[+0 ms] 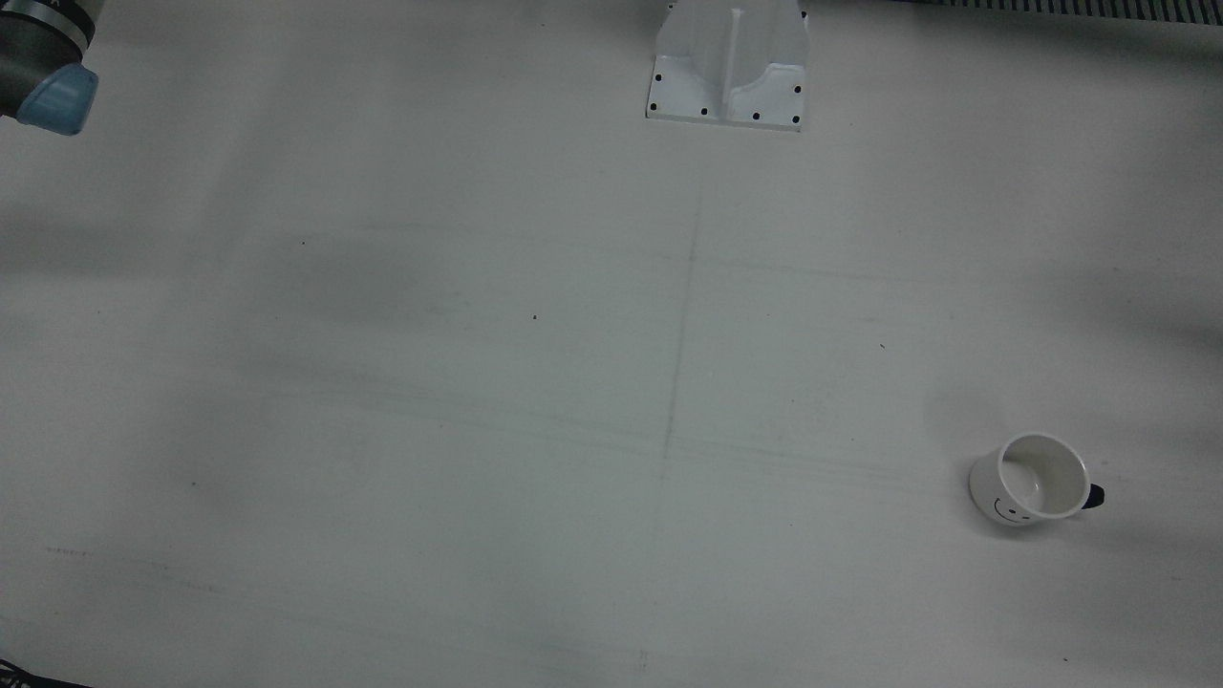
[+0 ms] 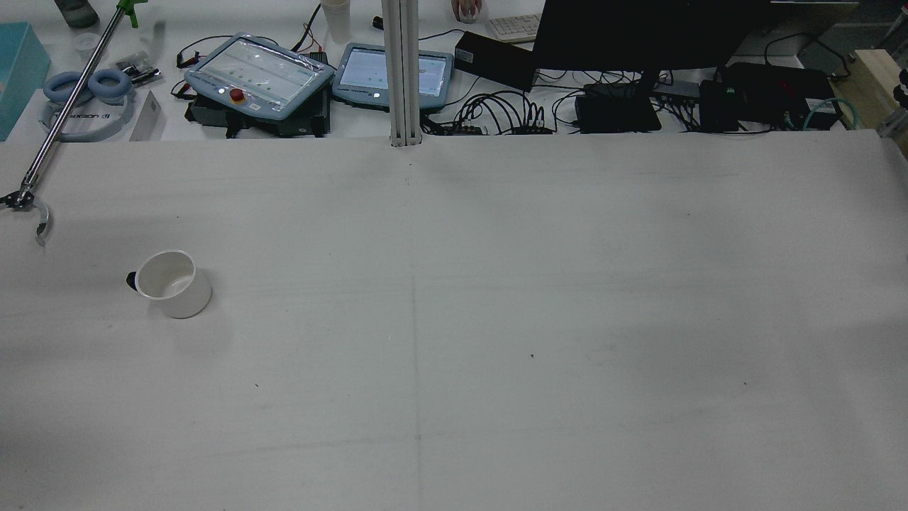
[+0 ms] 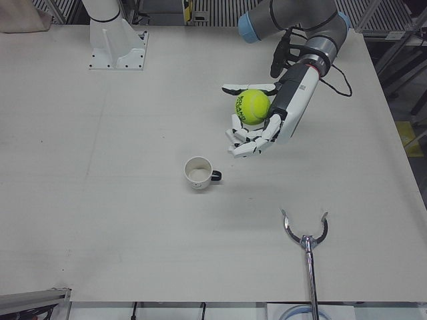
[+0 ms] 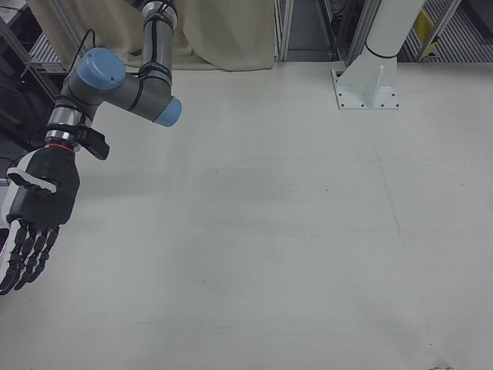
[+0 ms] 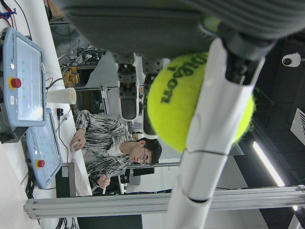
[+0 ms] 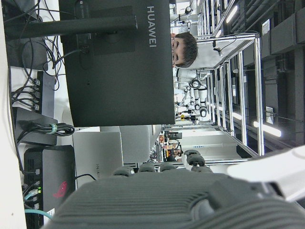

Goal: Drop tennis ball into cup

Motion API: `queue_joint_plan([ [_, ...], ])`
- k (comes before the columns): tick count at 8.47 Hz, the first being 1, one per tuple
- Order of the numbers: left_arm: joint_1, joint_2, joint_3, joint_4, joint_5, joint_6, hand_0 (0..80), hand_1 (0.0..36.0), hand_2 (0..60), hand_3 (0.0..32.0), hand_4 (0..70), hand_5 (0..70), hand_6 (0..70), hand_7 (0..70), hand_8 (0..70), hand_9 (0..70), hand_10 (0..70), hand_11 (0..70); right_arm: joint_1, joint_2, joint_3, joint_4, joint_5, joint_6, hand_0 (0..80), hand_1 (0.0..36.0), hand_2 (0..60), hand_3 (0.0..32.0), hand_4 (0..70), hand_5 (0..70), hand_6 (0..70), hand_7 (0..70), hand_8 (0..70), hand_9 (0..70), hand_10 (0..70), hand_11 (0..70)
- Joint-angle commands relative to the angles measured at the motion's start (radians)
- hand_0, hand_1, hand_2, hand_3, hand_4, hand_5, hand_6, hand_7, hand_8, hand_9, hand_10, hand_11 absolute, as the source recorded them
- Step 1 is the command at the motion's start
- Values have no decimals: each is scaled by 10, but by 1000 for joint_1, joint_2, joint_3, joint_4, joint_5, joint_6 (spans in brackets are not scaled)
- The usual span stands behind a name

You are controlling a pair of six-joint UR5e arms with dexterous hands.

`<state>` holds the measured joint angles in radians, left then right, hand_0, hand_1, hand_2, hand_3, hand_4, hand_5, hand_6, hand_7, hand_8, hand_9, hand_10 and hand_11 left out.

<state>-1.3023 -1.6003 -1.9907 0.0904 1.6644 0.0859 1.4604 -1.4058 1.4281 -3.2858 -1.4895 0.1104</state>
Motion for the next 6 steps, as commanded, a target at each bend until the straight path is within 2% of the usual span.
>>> queue_joint_plan([
  [1, -2, 6, 29, -40, -8, -2, 800, 316, 7, 0, 76, 201, 495, 570, 340, 454, 200, 324, 0, 1, 0, 0, 0, 0, 0, 0, 0, 0, 0, 0, 0, 0, 0, 0, 0, 0],
  [3, -2, 11, 33, -72, -14, 5, 800, 317, 5, 0, 66, 198, 472, 562, 336, 454, 202, 328, 0, -1, 0, 2, 0, 0, 0, 0, 0, 0, 0, 0, 0, 0, 0, 0, 0, 0],
  [4, 11, 16, 32, -101, -14, 24, 800, 313, 2, 0, 59, 206, 515, 548, 347, 454, 211, 341, 0, -1, 0, 0, 0, 0, 0, 0, 0, 0, 0, 0, 0, 0, 0, 0, 0, 0],
  [5, 52, 16, 30, -135, -17, 38, 800, 315, 2, 0, 59, 199, 473, 555, 340, 458, 213, 343, 0, 1, 0, 0, 0, -2, 0, 0, 0, 0, 0, 0, 0, 0, 0, 0, 0, 0],
  [6, 142, 16, 33, -161, -61, 76, 800, 311, 2, 0, 62, 203, 495, 554, 346, 460, 217, 349, 0, -1, 0, 0, 0, 0, 0, 0, 0, 0, 0, 0, 0, 0, 0, 0, 0, 0],
])
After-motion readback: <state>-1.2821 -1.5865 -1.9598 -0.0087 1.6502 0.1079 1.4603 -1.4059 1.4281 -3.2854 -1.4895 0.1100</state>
